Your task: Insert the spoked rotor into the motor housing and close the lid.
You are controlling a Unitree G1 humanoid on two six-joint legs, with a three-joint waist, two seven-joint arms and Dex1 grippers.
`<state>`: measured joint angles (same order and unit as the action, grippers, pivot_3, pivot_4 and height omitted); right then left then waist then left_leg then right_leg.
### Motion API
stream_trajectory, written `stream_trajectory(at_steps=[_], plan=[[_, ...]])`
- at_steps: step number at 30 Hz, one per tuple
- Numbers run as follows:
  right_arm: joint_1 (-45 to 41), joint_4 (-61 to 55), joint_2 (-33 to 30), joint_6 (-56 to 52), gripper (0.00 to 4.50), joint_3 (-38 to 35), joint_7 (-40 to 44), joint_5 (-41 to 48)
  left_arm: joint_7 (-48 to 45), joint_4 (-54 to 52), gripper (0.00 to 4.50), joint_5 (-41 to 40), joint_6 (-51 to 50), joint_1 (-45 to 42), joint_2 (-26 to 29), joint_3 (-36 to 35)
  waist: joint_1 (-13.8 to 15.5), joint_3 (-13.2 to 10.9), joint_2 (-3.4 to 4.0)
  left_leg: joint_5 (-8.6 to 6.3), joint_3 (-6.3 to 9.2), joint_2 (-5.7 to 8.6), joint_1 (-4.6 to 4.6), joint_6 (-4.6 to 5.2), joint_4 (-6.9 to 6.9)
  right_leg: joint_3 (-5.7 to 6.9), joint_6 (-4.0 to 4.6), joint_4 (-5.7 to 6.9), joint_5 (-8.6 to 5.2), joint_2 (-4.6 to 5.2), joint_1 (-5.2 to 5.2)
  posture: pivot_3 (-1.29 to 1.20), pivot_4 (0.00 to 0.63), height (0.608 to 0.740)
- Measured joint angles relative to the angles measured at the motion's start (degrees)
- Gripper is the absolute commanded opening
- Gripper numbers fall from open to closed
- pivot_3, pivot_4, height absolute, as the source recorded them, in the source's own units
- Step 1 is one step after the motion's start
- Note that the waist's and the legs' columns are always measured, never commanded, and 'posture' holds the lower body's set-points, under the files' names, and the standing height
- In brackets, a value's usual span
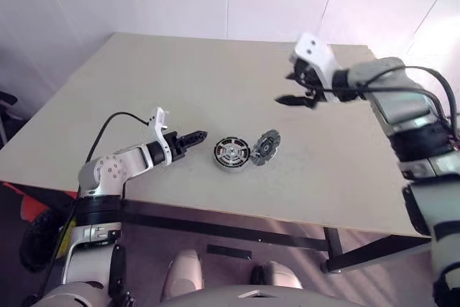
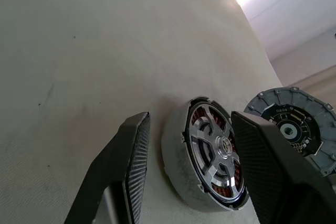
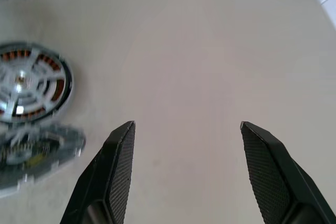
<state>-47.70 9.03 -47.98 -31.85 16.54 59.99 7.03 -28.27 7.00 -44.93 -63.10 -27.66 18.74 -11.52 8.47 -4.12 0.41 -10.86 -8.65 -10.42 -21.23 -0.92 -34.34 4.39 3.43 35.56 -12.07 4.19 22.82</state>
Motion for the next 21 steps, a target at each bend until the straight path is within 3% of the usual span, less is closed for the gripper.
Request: stream_trajectory(at_steps=[2,8,13,17,21], plan=[[3.8,-2.4,-2.4,1.4,3.6,-1.4,0.1,-0.2,-1.3,0.3,2.59,0.3,-0.2,-1.4,0.6,1.2,-0.2,0.0,0.03,0.0,-0.03,0.0,0.05,0.02,0.0,-0.02,-0.09,0.02,-0.05,0.0,0.01,0.0,0.0,0.74],[16.8,-11.0,-7.0,1.2,1.65,-10.1,-1.7,0.6,-4.4,1.7,2.59,2.4,0.0,-3.0,3.1,3.9,0.1,0.0,0.06,-0.01,-0.03,-0.02,0.26,0.09,-0.01,-0.01,-0.27,-0.03,-0.18,0.0,-0.24,0.0,0.0,0.74],[26.7,-18.1,-5.8,-1.5,0.03,-10.3,-2.8,1.6,-5.5,2.2,2.59,3.6,0.2,-4.1,3.5,4.6,0.0,0.1,0.11,-0.01,-0.04,-0.01,0.28,0.15,-0.04,-0.01,-0.28,-0.05,-0.18,0.0,-0.27,0.0,0.0,0.74],[28.9,-21.8,-1.5,-4.2,0.03,-8.7,-3.6,2.6,-5.9,2.3,2.59,4.2,0.4,-4.1,3.5,4.6,-0.3,0.1,0.13,-0.1,-0.04,-0.03,0.44,0.3,-0.04,0.01,-0.29,-0.05,-0.18,0.0,-0.38,0.0,0.0,0.74],[25.9,-23.0,3.7,-8.3,0.03,-7.6,-5.2,4.4,-5.7,2.2,2.59,4.8,0.6,-3.9,3.7,4.2,-0.4,0.1,0.14,-0.08,-0.04,-0.03,0.49,0.33,-0.07,0.02,-0.29,-0.04,-0.18,0.0,-0.44,0.0,0.0,0.74]])
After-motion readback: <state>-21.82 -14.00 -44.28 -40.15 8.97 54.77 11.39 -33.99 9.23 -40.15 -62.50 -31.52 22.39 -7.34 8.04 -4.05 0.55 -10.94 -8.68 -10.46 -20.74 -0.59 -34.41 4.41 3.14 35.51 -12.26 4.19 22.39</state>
